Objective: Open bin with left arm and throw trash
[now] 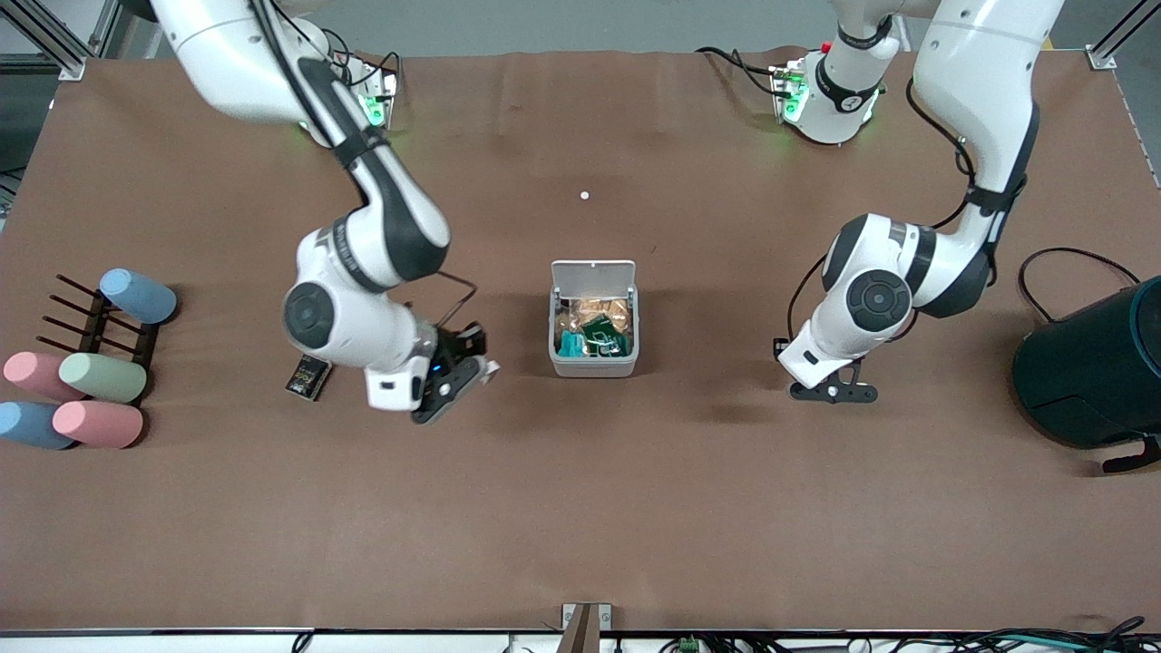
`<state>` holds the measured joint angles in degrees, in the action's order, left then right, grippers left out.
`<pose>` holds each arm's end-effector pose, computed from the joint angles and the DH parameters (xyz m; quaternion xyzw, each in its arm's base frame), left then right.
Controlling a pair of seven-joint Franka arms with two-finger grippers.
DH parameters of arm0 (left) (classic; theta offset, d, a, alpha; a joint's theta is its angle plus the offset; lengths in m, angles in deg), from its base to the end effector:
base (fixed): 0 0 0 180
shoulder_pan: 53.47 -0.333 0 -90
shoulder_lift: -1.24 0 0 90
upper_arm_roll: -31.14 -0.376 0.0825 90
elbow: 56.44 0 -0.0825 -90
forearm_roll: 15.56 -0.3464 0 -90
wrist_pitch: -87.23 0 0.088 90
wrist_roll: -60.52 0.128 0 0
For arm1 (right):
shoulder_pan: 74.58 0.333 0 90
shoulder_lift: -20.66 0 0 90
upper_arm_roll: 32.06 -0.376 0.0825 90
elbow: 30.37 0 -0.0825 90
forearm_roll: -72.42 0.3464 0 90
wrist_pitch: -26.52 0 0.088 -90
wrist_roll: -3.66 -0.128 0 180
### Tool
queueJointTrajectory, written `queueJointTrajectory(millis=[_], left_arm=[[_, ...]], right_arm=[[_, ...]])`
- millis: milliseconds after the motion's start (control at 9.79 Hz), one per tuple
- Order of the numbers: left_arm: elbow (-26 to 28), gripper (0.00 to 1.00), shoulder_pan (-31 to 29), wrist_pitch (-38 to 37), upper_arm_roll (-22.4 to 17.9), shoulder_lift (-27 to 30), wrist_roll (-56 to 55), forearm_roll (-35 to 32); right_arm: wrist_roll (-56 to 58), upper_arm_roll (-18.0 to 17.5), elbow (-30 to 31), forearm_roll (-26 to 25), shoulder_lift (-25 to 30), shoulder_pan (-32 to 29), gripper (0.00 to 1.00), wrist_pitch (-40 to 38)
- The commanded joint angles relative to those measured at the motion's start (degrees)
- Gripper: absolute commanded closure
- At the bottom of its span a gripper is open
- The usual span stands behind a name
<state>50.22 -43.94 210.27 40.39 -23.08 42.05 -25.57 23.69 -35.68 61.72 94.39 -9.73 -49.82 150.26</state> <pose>0.5890 -0.1796 0.3408 -0.9960 0.0502 0.0500 0.0552 0.6013 0.3409 0.3779 -0.9369 -0.3023 0.0025 0.1756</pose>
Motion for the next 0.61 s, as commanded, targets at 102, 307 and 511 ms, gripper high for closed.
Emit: queueJointTrajectory(millis=[102,307,511], left_arm=[[-10.8,1.0,0.7,-9.7,4.3,-0.6,-0.9,3.1],[-13.8,1.0,1.2,-11.7,6.6,-0.8,-5.3,6.4],[-16.3,1.0,3.5,-11.9,6.9,-1.8,-10.3,7.9]], right_arm=[[-11.4,0.1,1.5,1.3,3.7,6.8,0.92,-0.5],[-15.8,0.5,1.8,0.4,3.8,12.0,0.92,-0.1],[-15.9,0.5,1.9,0.4,3.5,13.5,0.88,-0.2]])
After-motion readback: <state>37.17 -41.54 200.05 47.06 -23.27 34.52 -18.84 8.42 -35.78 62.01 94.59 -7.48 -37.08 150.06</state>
